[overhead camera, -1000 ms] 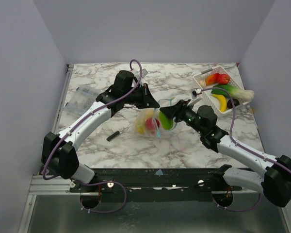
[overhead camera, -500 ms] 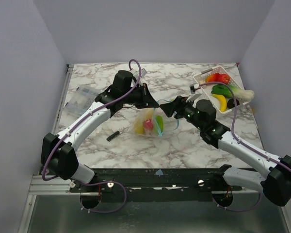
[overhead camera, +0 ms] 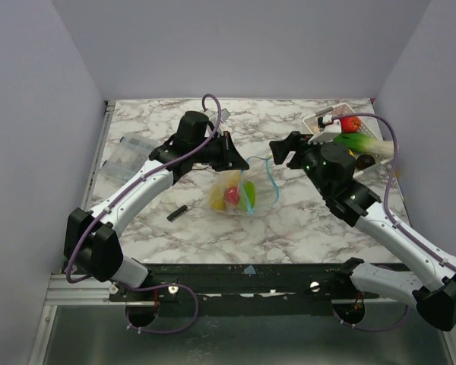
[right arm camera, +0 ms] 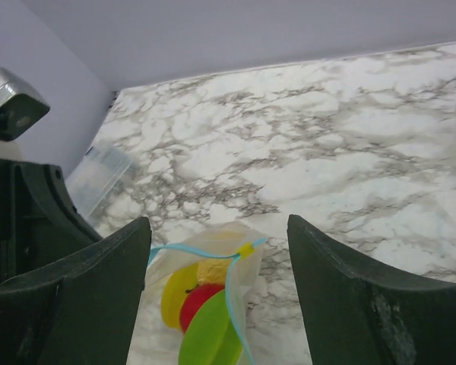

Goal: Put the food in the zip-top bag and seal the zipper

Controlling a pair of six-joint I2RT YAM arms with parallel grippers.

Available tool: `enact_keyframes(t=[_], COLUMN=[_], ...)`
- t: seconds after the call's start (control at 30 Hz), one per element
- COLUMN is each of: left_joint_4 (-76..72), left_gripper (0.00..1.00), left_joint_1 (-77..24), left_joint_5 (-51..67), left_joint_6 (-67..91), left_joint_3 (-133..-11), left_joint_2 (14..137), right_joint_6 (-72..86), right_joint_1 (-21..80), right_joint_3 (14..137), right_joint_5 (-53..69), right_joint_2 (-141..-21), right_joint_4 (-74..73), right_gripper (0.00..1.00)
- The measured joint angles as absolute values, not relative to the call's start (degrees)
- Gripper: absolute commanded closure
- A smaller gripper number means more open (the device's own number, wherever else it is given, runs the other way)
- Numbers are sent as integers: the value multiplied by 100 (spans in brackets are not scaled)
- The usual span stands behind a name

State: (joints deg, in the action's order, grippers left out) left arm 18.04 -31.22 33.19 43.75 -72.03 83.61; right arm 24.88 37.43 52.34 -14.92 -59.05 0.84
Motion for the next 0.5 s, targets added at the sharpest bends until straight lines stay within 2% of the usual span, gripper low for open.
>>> enact_keyframes(t=[0.2,0.5], left_joint_4=[1804,1809], left_gripper=[100,100], left_joint_1=[-3120,-3114], left_joint_5=[3328,3400], left_joint_6=[4375,4313], left_joint_3=[-7179,-7181], left_joint_2=[8361,8394], right_joint_6=[2231,2613], right_joint_1=[3588,1627], right_joint_3=[5723,5981], right_joint_5=[-2276,-2086], right_joint_2=[-6206,-6807], right_joint_4=[-425,-773], right_gripper=[20,19])
